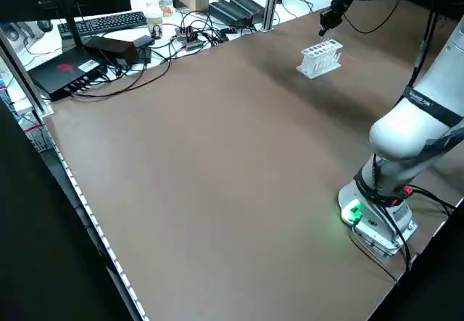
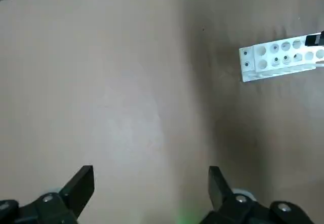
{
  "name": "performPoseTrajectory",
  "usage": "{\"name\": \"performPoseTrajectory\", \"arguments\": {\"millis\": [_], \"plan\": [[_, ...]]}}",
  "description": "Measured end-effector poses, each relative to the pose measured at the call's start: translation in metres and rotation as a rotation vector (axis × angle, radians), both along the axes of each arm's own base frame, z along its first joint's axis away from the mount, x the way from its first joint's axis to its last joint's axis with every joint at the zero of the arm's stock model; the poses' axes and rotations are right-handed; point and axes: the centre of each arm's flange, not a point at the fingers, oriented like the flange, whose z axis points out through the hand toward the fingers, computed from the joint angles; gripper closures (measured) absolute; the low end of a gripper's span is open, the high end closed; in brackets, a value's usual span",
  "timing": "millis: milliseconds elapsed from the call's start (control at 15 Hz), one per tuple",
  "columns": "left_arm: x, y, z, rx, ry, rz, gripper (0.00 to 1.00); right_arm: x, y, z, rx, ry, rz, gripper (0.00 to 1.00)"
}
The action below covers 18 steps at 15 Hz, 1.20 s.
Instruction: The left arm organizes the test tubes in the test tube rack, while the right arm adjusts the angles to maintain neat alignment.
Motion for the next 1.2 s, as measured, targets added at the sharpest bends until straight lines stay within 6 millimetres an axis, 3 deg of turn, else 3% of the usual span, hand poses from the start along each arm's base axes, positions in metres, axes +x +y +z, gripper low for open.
{"name": "performPoseTrajectory", "arguments": {"millis": [333,467,600,800,867,1200], "plan": [[0.0,0.001,0.0,0.0,-0.001,0.002,0.0,-0.003,-0.004,0.035,-0.013,0.025,0.012,0.99],[0.0,0.002,0.001,0.0,-0.001,0.003,0.0,0.0,-0.018,0.054,-0.032,0.044,0.029,0.99],[0.0,0.002,0.001,-0.001,-0.002,0.004,0.0,0.011,-0.043,0.081,-0.048,0.052,0.056,0.99],[-0.001,0.003,0.003,-0.002,-0.006,0.004,0.0,0.028,-0.101,0.123,-0.091,0.088,0.123,0.99],[-0.003,0.004,0.008,-0.004,-0.013,0.005,0.0,0.041,-0.153,0.146,-0.124,0.127,0.179,0.99],[-0.007,0.005,0.015,-0.007,-0.025,0.004,0.0,0.073,-0.284,0.176,-0.149,0.174,0.292,0.99]]}}
